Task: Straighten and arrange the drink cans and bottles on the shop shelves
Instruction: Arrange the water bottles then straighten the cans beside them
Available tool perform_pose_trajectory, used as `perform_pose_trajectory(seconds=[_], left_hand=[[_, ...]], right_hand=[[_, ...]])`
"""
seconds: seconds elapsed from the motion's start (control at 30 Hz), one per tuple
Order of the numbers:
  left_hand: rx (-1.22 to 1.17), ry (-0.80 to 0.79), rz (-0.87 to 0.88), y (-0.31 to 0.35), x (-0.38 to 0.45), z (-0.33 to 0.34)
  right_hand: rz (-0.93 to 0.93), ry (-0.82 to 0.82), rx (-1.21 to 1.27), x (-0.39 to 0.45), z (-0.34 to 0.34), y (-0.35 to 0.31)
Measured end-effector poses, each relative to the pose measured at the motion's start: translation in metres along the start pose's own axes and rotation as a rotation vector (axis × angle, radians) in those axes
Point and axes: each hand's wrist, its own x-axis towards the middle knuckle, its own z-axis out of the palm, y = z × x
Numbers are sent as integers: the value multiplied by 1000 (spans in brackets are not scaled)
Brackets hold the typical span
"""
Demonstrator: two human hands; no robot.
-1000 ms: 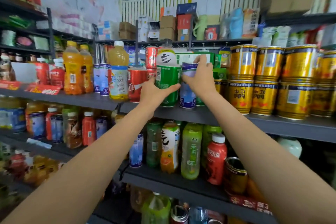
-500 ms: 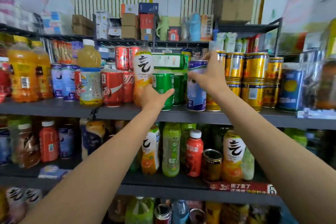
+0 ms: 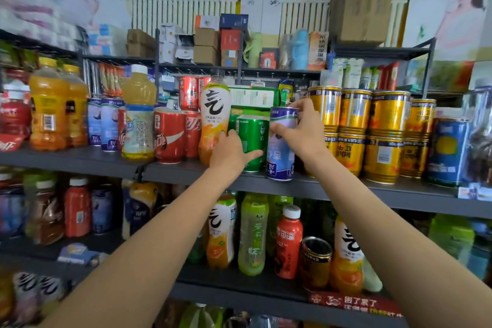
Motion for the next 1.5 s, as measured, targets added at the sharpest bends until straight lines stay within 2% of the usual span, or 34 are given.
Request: perform_pose_trajectory(seconds=[0.1, 0.3, 0.37, 0.43, 0.5, 0.57, 0.7, 0.83, 0.93, 1.1, 1.2, 1.3, 1.5], left_hand=[[27, 205, 39, 3, -14, 3], [-123, 265, 38, 3, -23, -5], [-396, 354, 11, -2, -30, -23], [-749, 349, 17, -8, -37, -46], [-837, 348, 90, -20, -42, -66], [-764, 378, 176, -38, -46, -82], [-552, 384, 241, -98, -47, -109], [-376, 330, 160, -176, -37, -147], [-356, 331, 162, -235, -25, -177], [-205, 276, 90, -309, 6, -204], [-107, 202, 30, -329, 28, -208], [-141, 171, 50, -338, 40, -202], [-114, 110, 88, -349, 54, -193]], right_hand=[[-35, 14, 2, -1, 7, -2], [-184, 37, 28, -13, 18, -18], [-234, 33, 97, -19, 26, -29], [-270, 12, 178, -22, 39, -44], [-296, -9, 243, -24, 60, -61], [-315, 4, 296, -29, 86, -80], [-412, 37, 303, -41, 148, -112], [-437, 43, 362, -52, 219, -143], [-412, -14, 361, -53, 278, -169], [-307, -187, 189, -44, 363, -187], [-248, -234, 41, -37, 387, -182], [-194, -215, -54, -33, 398, -177], [-168, -121, -92, -36, 408, -165]])
